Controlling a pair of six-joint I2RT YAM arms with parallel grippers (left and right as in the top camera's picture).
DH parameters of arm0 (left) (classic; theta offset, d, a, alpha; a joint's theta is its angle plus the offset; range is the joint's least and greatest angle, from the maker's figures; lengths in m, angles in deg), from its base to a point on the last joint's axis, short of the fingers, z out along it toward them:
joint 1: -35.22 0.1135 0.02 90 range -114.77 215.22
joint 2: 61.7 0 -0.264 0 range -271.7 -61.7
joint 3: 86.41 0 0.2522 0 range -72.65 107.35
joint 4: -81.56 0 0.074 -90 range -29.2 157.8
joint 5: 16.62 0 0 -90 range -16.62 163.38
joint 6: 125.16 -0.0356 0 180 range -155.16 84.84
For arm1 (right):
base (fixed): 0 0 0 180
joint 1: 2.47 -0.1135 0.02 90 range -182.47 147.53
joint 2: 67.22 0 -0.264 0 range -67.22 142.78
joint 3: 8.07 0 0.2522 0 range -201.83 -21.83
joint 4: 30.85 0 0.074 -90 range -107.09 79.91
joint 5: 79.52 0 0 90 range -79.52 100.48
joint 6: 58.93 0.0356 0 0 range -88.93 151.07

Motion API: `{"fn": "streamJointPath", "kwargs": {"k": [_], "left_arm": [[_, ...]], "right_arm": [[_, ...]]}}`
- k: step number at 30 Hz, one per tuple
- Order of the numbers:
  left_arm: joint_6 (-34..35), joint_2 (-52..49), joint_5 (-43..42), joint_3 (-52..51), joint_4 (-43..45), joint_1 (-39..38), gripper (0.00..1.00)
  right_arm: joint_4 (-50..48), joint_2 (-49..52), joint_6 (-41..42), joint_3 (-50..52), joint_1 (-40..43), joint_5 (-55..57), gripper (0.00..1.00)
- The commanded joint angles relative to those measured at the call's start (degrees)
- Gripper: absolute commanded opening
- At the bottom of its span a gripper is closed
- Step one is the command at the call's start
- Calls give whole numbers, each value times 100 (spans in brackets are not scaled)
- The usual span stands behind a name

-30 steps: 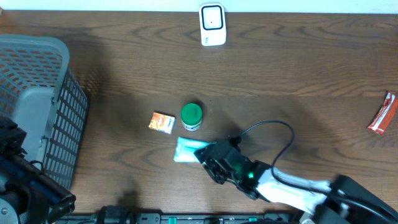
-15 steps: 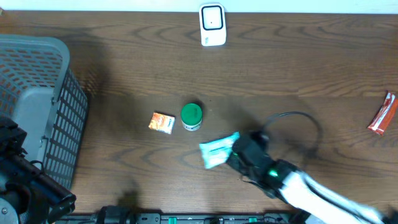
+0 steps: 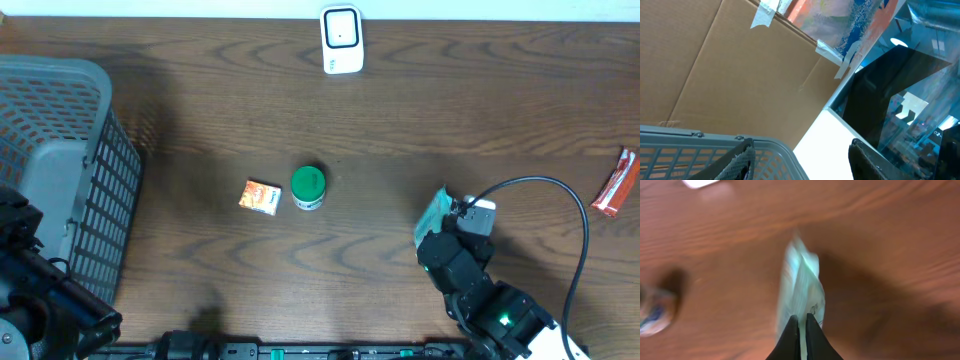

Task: Scan the item barcode

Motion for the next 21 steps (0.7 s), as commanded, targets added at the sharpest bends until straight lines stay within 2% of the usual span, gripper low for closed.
{"fn": "streamJointPath", "kwargs": {"k": [1,3,5,8,9,11,15,17,21], "left_arm": [[24,13,15,-13,17,-13,61],[24,13,17,-13,17,-13,61],[24,13,17,-13,17,-13,61],[24,13,17,-13,15,-13,61],[24,13,17,-13,17,-13,61],[24,13,15,-13,17,-13,61],[24,13,15,-13,17,-13,61],[24,13,17,-13,17,-13,61],[24,13,17,-13,17,-13,61]], "right_arm": [[-295,249,-1414,-350,31,1672,2],[-852,496,-2409,-365,31,2262,2],[-1482,811,-3324,-365,31,2391,2],[-2011,1335,-3447,-369,28,2116,1],[-2033,1456,-3228,-374,28,1989,7],[-1849,1624,-2527,-435,17,1460,40],[-881,1652,-1386,-699,15,-428,97],[-275,1652,-1346,-857,13,-1108,99],[710,1681,-1349,-994,13,-1370,99]]}}
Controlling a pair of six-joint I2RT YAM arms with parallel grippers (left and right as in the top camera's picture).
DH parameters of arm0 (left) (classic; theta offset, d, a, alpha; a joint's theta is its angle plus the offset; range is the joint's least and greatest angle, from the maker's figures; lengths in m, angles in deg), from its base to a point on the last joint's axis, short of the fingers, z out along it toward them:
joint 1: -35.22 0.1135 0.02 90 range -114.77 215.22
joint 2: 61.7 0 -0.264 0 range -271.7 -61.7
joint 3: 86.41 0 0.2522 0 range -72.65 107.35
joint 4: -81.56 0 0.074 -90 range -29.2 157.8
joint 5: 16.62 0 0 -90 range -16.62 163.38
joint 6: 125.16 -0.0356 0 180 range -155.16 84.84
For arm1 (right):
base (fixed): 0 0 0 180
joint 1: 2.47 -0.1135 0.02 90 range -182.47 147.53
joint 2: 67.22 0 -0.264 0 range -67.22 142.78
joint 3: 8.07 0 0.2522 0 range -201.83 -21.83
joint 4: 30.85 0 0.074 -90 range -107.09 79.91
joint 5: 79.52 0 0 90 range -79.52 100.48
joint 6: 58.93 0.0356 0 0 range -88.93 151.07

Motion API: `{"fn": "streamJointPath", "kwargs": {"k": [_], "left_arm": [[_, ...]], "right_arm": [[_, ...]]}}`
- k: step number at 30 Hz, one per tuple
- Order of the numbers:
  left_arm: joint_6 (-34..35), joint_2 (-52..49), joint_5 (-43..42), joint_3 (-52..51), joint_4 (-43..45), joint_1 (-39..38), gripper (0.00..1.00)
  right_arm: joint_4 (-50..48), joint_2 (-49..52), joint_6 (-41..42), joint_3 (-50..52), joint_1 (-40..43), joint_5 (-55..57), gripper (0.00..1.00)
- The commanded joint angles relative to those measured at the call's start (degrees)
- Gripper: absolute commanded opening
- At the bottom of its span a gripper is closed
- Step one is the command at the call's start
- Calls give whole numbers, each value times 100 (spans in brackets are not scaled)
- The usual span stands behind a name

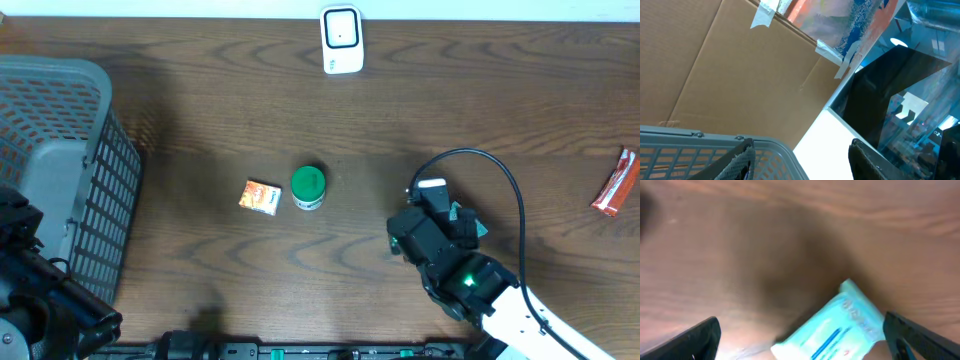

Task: Scan the item barcode

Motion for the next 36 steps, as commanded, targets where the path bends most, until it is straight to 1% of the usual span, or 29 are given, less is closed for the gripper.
{"fn": "streamJointPath", "kwargs": {"k": [1,6,14,18,20,21,23,24,25,27,28,32,34,36], "left_arm": [[24,13,17,-13,22,-13,61],[24,13,20,-13,20,-13,61],[24,13,20,-13,22,-13,61],[24,13,20,-13,22,-13,61],[24,13,20,-13,22,-13,61],[24,13,17,-13,22,-13,61],[24,13,20,-13,22,-13,61],[24,13,20,-13,22,-13,61],[24,13,20,-13,22,-13,61],[24,13,20,-13,22,-13,61],[24,13,20,-13,22,-13,61],[24,13,17,-13,22,-13,61],[24,13,17,-13,22,-13,61],[24,13,20,-13,22,-13,61]], "right_arm": [[498,85,291,-149,15,-636,99],[1150,614,520,-149,15,-570,99],[1174,1425,481,-151,13,-586,99],[1325,2022,483,-151,13,-330,99],[1296,2251,485,-153,13,-289,97],[1261,2337,485,-153,13,-291,90],[1246,2472,483,-170,13,-289,67],[1283,2503,483,-203,13,-289,54],[1338,2503,483,-243,13,-286,31],[1412,2479,485,-369,13,-291,7],[1403,2465,503,-448,13,-319,1],[1349,2319,487,-1014,13,-437,1],[1368,2170,153,-1523,13,-560,1],[1370,2107,4,-1884,17,-636,1]]}}
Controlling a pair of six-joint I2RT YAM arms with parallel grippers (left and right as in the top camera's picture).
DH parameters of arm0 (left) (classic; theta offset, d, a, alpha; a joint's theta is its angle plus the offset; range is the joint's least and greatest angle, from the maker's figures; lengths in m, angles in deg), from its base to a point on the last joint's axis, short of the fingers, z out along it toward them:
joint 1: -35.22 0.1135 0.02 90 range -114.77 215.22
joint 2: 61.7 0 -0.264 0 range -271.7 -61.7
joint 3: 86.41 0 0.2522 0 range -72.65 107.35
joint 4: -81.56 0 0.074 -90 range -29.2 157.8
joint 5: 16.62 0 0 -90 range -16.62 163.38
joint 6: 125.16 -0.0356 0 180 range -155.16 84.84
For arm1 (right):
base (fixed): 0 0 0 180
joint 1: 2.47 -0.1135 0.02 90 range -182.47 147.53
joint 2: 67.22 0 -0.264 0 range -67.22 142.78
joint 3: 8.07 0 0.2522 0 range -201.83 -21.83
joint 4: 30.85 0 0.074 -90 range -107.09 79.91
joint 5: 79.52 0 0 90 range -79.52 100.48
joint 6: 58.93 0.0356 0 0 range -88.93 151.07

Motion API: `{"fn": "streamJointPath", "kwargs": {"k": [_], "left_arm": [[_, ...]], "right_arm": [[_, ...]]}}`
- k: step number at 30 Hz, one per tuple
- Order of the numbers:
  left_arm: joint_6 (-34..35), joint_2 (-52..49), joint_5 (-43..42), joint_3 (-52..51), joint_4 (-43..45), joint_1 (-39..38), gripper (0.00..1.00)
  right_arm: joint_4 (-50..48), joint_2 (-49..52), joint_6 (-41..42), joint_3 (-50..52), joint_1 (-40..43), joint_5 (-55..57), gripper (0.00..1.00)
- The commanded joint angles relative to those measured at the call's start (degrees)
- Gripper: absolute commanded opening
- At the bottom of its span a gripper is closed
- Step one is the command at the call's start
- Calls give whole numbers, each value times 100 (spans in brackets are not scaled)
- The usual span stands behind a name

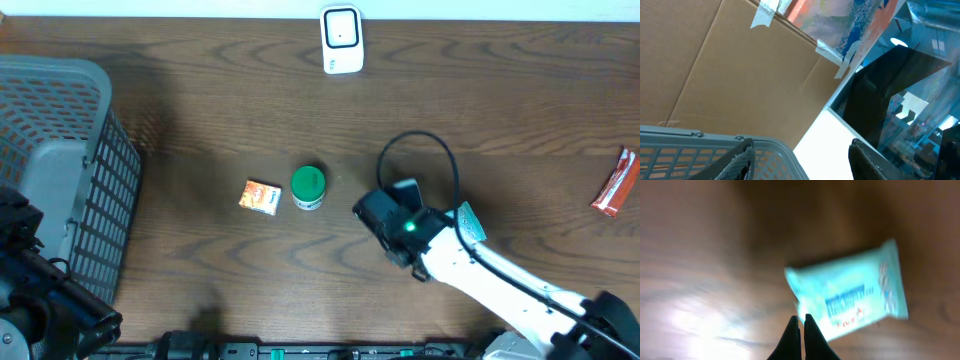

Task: Scan the item barcode

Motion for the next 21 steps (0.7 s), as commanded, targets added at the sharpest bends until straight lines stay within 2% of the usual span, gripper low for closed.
{"fn": "streamJointPath", "kwargs": {"k": [1,2,3,4,8,21], "left_arm": [[26,13,15,-13,20,-13,61],[26,13,15,-13,20,-13,61],[26,13,17,-13,20,-13,61],[26,13,17,-13,20,-13,61],[26,13,17,-13,20,-13,61],[26,13,15,-13,20,-13,61]], "right_arm": [[-2,-199,-295,-520,28,-70,2],[4,-192,-291,-511,50,-74,28],[55,-170,-291,-485,85,-76,70],[164,-133,-282,-463,125,-79,98],[573,168,-164,-426,175,-76,99],[903,1956,52,-424,170,-63,99]]}}
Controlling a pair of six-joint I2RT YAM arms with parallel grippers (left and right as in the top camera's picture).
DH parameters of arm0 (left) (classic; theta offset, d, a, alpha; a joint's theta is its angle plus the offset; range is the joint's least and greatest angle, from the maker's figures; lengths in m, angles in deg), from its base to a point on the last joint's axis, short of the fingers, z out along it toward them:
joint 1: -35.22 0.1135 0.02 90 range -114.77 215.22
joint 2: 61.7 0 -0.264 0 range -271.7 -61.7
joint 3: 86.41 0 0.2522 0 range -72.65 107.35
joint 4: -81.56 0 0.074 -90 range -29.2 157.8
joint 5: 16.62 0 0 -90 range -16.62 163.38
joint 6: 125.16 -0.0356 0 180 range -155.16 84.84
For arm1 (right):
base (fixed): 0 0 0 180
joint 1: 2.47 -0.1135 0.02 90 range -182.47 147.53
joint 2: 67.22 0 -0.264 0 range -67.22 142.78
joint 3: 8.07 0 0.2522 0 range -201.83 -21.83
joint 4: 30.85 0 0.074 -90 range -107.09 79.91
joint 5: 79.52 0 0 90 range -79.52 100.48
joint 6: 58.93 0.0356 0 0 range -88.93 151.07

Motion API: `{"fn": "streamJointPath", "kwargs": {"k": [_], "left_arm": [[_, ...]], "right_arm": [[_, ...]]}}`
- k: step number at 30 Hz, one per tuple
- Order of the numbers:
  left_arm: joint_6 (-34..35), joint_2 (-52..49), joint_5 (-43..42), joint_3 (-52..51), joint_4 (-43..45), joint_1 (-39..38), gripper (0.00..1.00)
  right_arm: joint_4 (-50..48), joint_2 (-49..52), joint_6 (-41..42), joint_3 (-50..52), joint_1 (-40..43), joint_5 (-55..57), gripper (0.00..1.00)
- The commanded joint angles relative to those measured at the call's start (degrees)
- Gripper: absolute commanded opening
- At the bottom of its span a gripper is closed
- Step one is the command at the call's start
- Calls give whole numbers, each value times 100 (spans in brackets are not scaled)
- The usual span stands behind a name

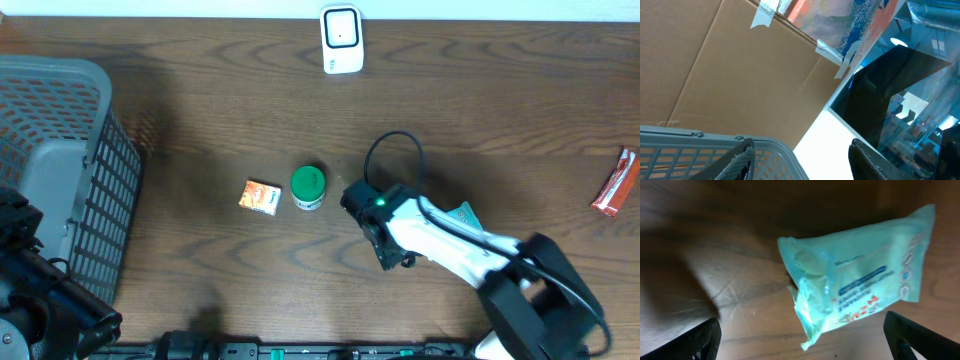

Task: Scan the item barcode

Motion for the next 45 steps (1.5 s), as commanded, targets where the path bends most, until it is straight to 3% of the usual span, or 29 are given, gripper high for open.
{"fn": "streamJointPath", "kwargs": {"k": [1,4,5,7,8,9,10,13,21,27,30,31,32,34,40,45], "left_arm": [[24,13,15,-13,20,-13,61],[24,13,17,-13,20,-13,61],[24,13,15,-13,17,-13,61],[24,13,17,-13,20,-13,61],[24,13,17,-13,20,-13,61],[24,13,15,-13,20,-13,61],[24,13,17,-13,20,-13,61],[24,13,17,-13,20,-13,61],[24,13,17,-13,20,-13,61],[24,13,17,-13,20,-13,61],[24,13,17,-13,20,-13,61],[24,13,17,-13,20,-13,61],[24,13,15,-13,17,-13,61],[24,13,17,-13,20,-13,61],[24,13,17,-13,20,-13,61],[24,13,17,-13,17,-13,61]], "right_arm": [[114,404,306,46,31,140,99],[168,909,378,101,203,223,95],[133,1049,378,127,275,205,83],[11,1311,153,140,387,92,35],[-59,1388,72,140,411,35,18],[-157,1436,63,140,417,-35,9],[-256,1449,63,140,415,-98,1],[-365,1344,-2,46,413,-387,1],[-81,-195,-726,-796,422,-2048,1],[-737,-1646,-1191,-1220,691,-4087,1],[-859,-2065,-1137,-1215,977,-4179,1],[-686,-2103,-1019,-1213,1064,-3742,15],[-507,-2098,-949,-1209,1115,-3362,38],[-114,-2013,-876,-1161,1198,-2850,99],[175,-1937,367,-892,1976,-3421,99],[136,-1937,326,-442,3386,-4459,99]]}}
